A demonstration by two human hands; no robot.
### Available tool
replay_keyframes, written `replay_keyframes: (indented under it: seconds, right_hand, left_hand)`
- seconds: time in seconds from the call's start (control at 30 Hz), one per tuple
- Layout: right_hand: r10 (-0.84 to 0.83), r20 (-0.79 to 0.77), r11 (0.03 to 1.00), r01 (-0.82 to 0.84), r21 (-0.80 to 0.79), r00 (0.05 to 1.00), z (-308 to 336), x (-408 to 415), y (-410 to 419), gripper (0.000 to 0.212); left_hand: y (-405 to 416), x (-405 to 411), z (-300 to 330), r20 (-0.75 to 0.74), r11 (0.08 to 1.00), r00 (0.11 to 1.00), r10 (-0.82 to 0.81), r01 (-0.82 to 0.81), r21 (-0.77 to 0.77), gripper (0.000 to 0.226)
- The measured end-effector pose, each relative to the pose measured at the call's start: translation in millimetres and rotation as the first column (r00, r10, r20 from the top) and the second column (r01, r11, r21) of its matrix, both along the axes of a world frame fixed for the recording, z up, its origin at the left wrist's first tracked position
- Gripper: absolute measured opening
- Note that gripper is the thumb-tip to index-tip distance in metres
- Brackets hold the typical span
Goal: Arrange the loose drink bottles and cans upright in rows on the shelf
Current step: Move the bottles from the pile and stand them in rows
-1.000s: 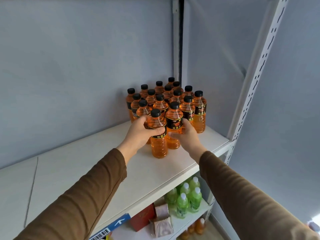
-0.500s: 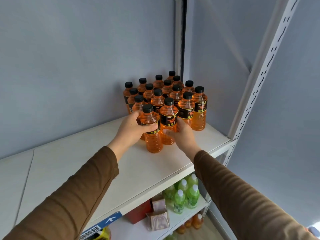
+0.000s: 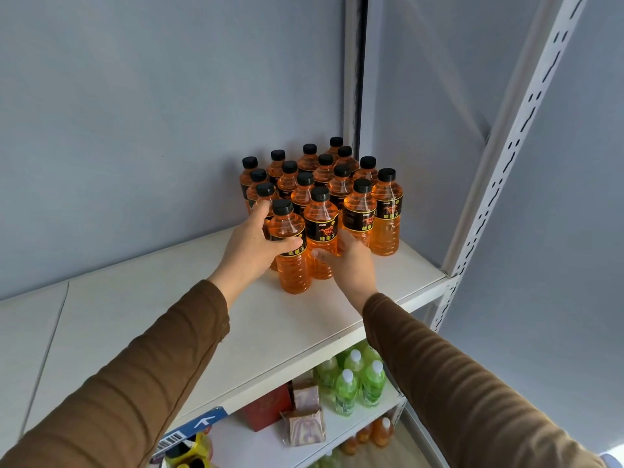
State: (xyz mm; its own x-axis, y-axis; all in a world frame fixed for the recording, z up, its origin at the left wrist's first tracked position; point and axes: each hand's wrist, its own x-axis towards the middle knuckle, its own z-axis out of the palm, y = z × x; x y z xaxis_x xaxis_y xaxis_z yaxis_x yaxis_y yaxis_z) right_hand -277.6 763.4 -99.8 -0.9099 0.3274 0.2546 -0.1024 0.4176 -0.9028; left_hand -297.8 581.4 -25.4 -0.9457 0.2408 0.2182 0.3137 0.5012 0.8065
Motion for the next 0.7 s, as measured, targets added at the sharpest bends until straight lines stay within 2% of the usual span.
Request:
replay_keyframes:
  seconds: [0.2, 0.3, 0.47, 0.6, 0.7]
  right_hand:
    - [-0.038, 0.031, 0.986, 0.032, 0.162, 0.999, 2, 0, 7, 0.06]
    - [-0.068, 0.042, 0.954, 0.053, 0.296, 0.997, 5, 0, 9, 0.056]
    - [-0.094, 0.06, 0.909, 0.061, 0.412, 0.994, 9, 2, 12, 0.055]
    - [-0.083, 0.059, 0.898, 0.049, 0.438, 0.995, 12, 5, 14, 0.054]
    - [-0.053, 0.071, 0.905, 0.018, 0.426, 0.996, 13, 9, 16, 0.054]
  left_hand:
    - [1, 0, 0, -0.042, 0.999, 0.999, 0.003, -0.005, -0.053, 0.086]
    - [2, -1, 1, -0.063, 0.997, 0.998, 0.008, -0.012, -0.073, 0.085]
    - [1, 2, 0, -0.081, 0.993, 0.997, -0.002, -0.008, -0.119, 0.084]
    - [-3, 5, 0, -0.118, 0.99, 0.993, 0.004, -0.021, -0.141, 0.084]
    - [-7, 10, -5, -0.11, 0.987, 0.993, 0.032, -0.049, -0.155, 0.075]
